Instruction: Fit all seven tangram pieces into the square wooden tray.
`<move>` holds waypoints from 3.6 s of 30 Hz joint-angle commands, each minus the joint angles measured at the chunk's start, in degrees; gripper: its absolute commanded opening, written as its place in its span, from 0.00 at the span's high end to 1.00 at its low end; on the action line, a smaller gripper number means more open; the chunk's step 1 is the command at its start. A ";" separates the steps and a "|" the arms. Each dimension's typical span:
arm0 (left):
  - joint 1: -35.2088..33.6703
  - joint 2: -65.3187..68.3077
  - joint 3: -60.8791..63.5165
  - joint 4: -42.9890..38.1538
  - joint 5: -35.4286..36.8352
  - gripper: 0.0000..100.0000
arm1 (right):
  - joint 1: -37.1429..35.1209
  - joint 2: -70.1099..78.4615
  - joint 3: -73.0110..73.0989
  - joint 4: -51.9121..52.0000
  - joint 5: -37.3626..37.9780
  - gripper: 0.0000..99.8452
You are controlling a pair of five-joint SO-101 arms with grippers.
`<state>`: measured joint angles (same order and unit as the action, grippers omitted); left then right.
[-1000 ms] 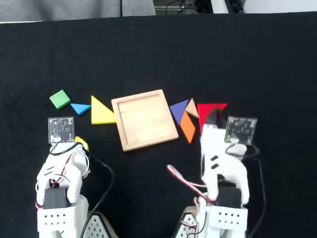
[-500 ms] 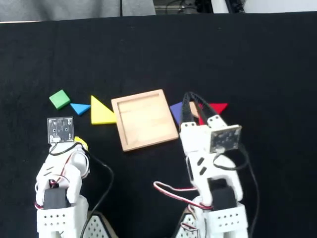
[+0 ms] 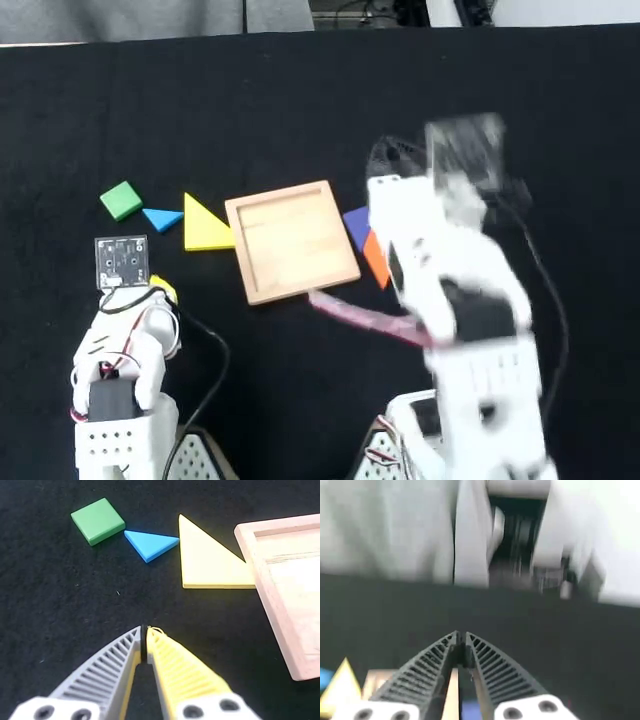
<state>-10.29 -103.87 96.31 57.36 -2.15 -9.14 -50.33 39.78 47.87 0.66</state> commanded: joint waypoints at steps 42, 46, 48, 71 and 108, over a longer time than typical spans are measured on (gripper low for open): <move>-12.88 -0.09 -51.03 -24.44 15.03 0.97 | 1.85 43.56 -6.81 -1.14 -0.44 0.99; -12.18 3.52 -43.03 -38.86 10.73 0.97 | 1.76 43.56 -6.81 -1.14 -0.44 0.99; -10.33 8.53 -41.71 -40.62 6.86 0.97 | 1.93 43.65 -6.81 -1.14 -0.44 0.99; 11.30 91.34 -82.68 19.96 -47.65 0.97 | -1.41 44.00 -1.98 -6.59 -0.09 0.99; 3.21 129.93 -94.29 2.37 -54.24 0.97 | 7.65 44.00 1.36 -11.78 0.00 0.99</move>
<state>-3.96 27.47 3.91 53.23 -50.33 -2.64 -5.85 41.71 37.32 0.66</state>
